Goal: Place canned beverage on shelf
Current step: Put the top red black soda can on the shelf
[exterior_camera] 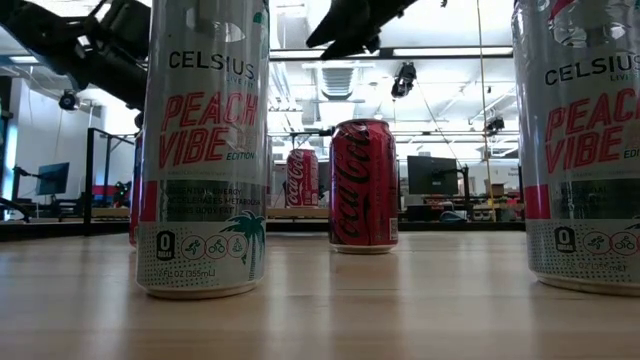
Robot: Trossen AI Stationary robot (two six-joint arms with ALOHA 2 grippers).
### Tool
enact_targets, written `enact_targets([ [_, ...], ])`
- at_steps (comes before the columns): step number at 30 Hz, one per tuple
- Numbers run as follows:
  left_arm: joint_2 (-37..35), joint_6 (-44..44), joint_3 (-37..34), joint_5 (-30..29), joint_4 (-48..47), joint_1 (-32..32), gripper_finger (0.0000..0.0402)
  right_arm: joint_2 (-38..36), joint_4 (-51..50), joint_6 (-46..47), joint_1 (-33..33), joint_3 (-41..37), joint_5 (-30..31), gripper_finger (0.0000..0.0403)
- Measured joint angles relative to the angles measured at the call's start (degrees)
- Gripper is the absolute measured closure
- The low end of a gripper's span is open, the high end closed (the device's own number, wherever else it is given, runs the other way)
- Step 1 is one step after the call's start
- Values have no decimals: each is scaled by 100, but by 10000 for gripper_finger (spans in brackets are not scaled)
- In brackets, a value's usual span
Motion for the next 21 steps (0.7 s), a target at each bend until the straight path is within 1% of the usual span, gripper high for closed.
enact_targets([
  [5, -87, 1, -31, 26, 39, 0, 118, -397, 424, 162, 1, -510, 2, 35],
  [8, -31, -3, -48, 30, 21, 0, 104, -534, 484, 243, 2, -683, 2, 35],
  [11, 47, -36, -48, 18, 2, 0, 97, -572, 488, 307, 2, -769, 2, 35],
  [17, 165, -43, -48, -3, 37, 0, 108, -572, 527, 342, 4, -828, 4, 35],
  [21, 222, -44, -49, -143, 62, -2, 105, -565, 529, 383, 4, -830, 6, 35],
])
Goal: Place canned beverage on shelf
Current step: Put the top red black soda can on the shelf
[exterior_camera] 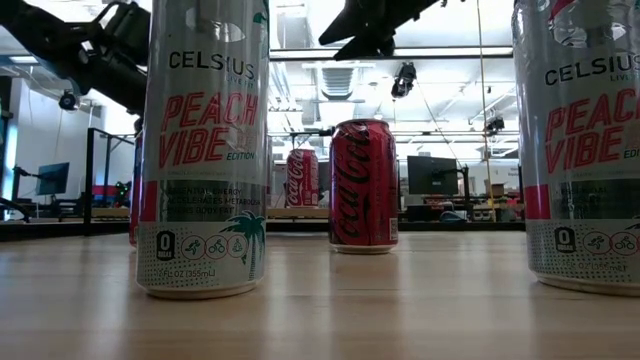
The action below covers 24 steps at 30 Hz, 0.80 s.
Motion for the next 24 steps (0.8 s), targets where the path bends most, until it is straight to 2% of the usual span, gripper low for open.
enact_targets([
  [14, 352, -4, 1, -180, 195, 2, 96, 9, 25, 55, 0, 0, 5, 35],
  [24, 207, 52, 1, -324, 234, 2, 60, 9, 18, 105, 2, 0, 5, 35],
])
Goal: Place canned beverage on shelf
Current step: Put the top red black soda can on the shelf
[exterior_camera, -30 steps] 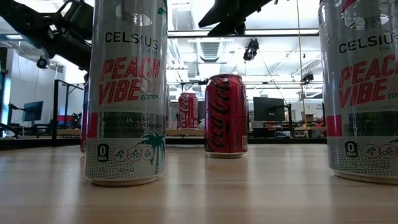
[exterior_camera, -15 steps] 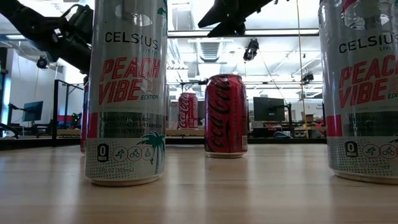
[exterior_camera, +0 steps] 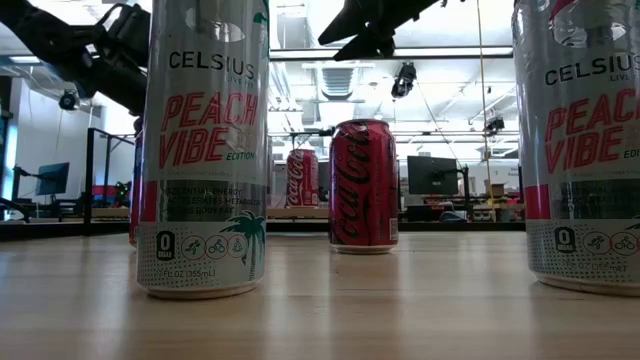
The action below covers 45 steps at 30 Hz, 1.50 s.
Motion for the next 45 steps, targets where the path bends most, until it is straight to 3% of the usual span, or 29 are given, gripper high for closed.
enact_targets([
  [9, -621, 161, 501, 138, -734, -46, 57, -14, 4, 4, 0, 0, 0, 35],
  [15, -740, -29, 1356, 1067, -2040, -161, 78, -17, 7, 2, 0, 0, 0, 35],
  [21, -373, -904, 2344, 1409, -3451, -207, 152, -17, 11, -6, 0, 0, -2, 35],
  [26, 130, -1202, 2977, 1269, -4376, -207, 260, -17, 9, -13, 0, 0, -3, 35],
  [32, 561, -1201, 3232, 1485, -4631, -207, 389, -17, -24, -17, 0, 0, -7, 35],
  [45, 1126, -1361, 3215, 1347, -5011, -207, 401, -17, -33, -13, 0, -5, -56, 35],
])
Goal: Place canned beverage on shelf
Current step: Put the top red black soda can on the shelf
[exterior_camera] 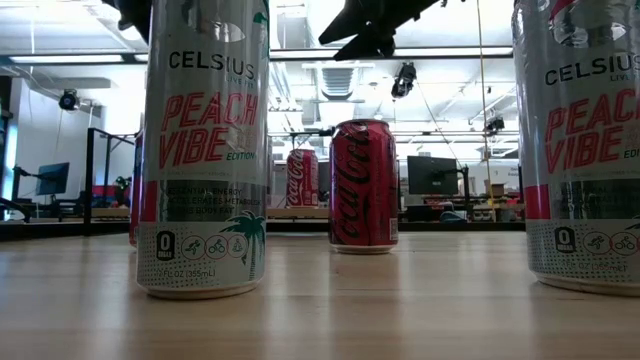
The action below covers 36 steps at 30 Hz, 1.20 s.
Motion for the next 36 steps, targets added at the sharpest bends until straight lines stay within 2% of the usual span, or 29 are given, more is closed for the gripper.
enact_targets([
  [3, 80, -36, -2, -363, -187, 1, 401, 0, 0, 10, 20, -3, 1, 35],
  [9, 118, -61, -2, -432, -360, 0, 401, 0, 2, 15, 54, -5, 1, 35],
  [15, -5, -212, -7, -881, -913, 7, 401, 0, 4, 15, 89, -8, 1, 35],
  [25, -504, -71, -11, -821, -1105, -15, 402, 0, 4, 70, 127, -10, 1, 35],
  [27, -686, 190, -11, -558, -1193, -15, 402, 0, 4, 70, 127, -10, 3, 35],
  [32, -1000, 1225, -11, 678, -1577, 11, 402, 0, 0, 52, 127, -9, 1, 35],
  [36, -968, 2136, -11, 759, -2048, 22, 402, 0, -4, 42, 127, 5, -3, 35],
])
